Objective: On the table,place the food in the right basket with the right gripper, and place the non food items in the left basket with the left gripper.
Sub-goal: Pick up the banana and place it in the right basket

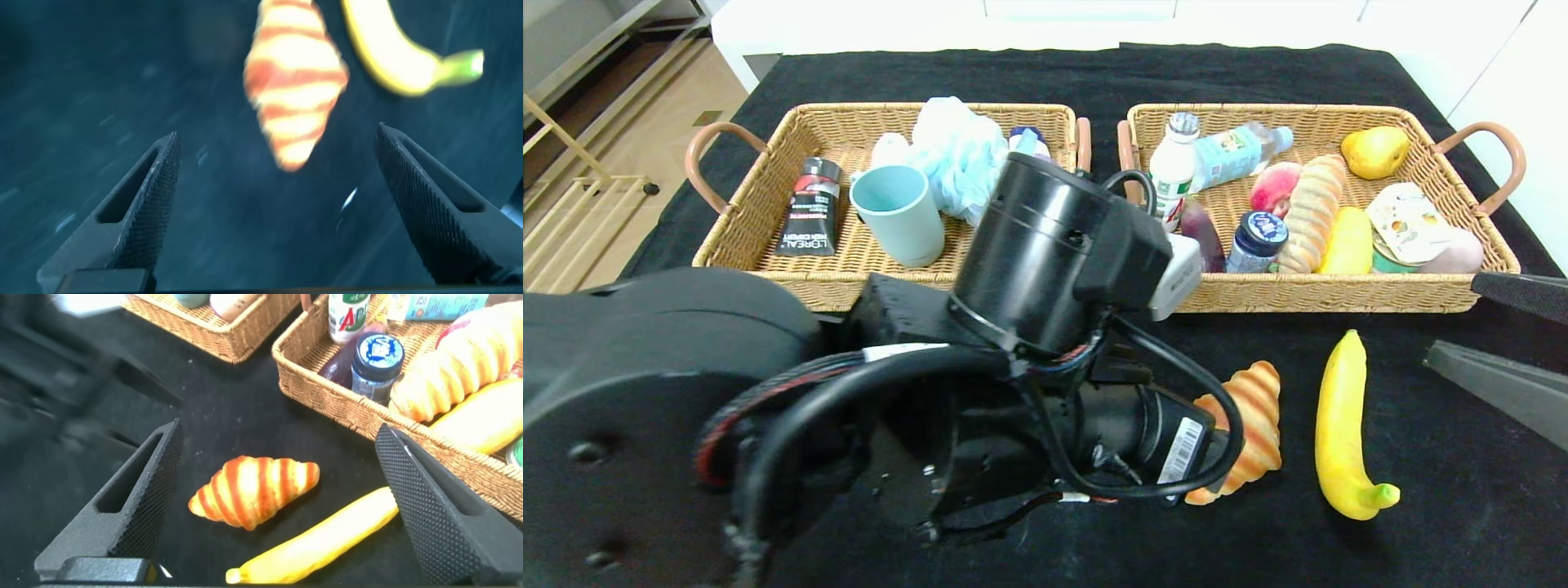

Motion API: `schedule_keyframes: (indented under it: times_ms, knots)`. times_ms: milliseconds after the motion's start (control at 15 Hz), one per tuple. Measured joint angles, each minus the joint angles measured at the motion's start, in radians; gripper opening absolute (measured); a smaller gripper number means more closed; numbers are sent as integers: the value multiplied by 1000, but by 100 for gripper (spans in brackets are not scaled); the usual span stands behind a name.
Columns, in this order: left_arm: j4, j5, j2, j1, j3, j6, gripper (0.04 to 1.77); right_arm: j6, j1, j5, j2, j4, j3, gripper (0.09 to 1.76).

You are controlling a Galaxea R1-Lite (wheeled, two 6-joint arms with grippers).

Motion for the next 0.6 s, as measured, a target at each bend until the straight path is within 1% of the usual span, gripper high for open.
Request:
schedule_keyframes:
  times_ms: [67,133,267,400,467,600]
  knots:
    - [-34,3,-47,9,64,37,170,-3,0,0,5,1,0,171]
    - [-93,2,-90,21,130,65,170,-5,0,0,11,3,1,171]
    - [-258,-1,-170,50,281,124,170,-5,0,-5,24,3,3,171]
    - [-411,-7,-237,91,425,200,170,-6,4,-48,36,2,1,171]
    - [-479,-19,-267,111,496,224,170,-7,9,-61,42,2,1,171]
    - [-561,-41,-318,135,609,246,170,-8,15,-66,54,25,0,171]
